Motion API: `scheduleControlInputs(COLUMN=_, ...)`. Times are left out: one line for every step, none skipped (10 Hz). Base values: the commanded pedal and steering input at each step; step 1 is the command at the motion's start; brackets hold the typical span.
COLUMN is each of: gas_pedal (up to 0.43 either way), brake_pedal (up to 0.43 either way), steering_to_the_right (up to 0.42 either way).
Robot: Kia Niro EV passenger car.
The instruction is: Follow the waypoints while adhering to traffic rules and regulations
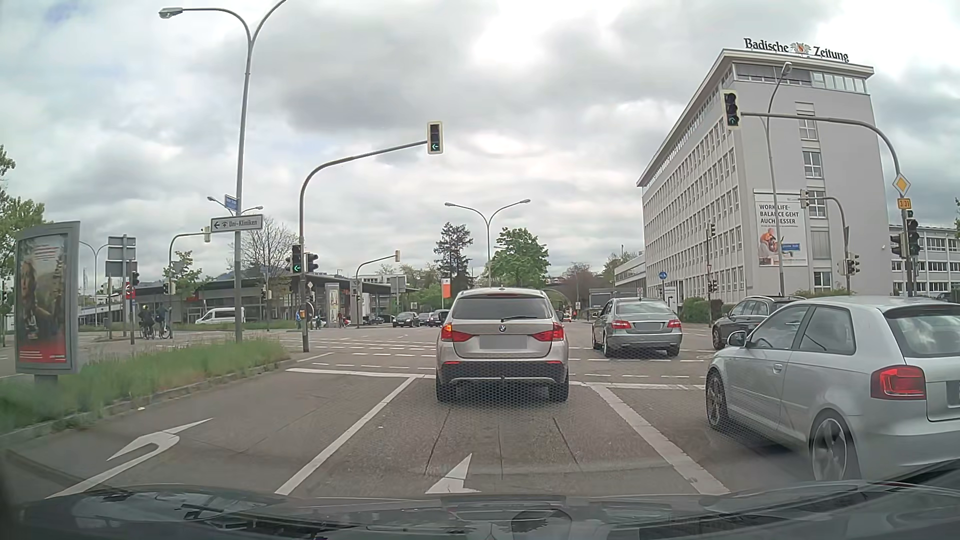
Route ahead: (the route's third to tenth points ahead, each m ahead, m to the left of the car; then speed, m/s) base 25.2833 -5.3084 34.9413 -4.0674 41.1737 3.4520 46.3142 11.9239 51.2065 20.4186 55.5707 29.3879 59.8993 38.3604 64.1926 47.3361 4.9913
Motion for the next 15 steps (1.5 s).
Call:
scheduleControlInputs(gas_pedal=0.280, brake_pedal=0.000, steering_to_the_right=0.003)
scheduleControlInputs(gas_pedal=0.220, brake_pedal=0.000, steering_to_the_right=0.003)
scheduleControlInputs(gas_pedal=0.209, brake_pedal=0.000, steering_to_the_right=0.003)
scheduleControlInputs(gas_pedal=0.209, brake_pedal=0.000, steering_to_the_right=0.003)
scheduleControlInputs(gas_pedal=0.209, brake_pedal=0.000, steering_to_the_right=0.003)
scheduleControlInputs(gas_pedal=0.209, brake_pedal=0.000, steering_to_the_right=0.003)
scheduleControlInputs(gas_pedal=0.177, brake_pedal=0.000, steering_to_the_right=0.003)
scheduleControlInputs(gas_pedal=0.169, brake_pedal=0.000, steering_to_the_right=0.003)
scheduleControlInputs(gas_pedal=0.157, brake_pedal=0.000, steering_to_the_right=0.004)
scheduleControlInputs(gas_pedal=0.138, brake_pedal=0.000, steering_to_the_right=0.005)
scheduleControlInputs(gas_pedal=0.110, brake_pedal=0.000, steering_to_the_right=0.004)
scheduleControlInputs(gas_pedal=0.098, brake_pedal=0.000, steering_to_the_right=0.003)
scheduleControlInputs(gas_pedal=0.059, brake_pedal=0.000, steering_to_the_right=0.007)
scheduleControlInputs(gas_pedal=0.059, brake_pedal=0.000, steering_to_the_right=0.011)
scheduleControlInputs(gas_pedal=0.059, brake_pedal=0.000, steering_to_the_right=0.011)
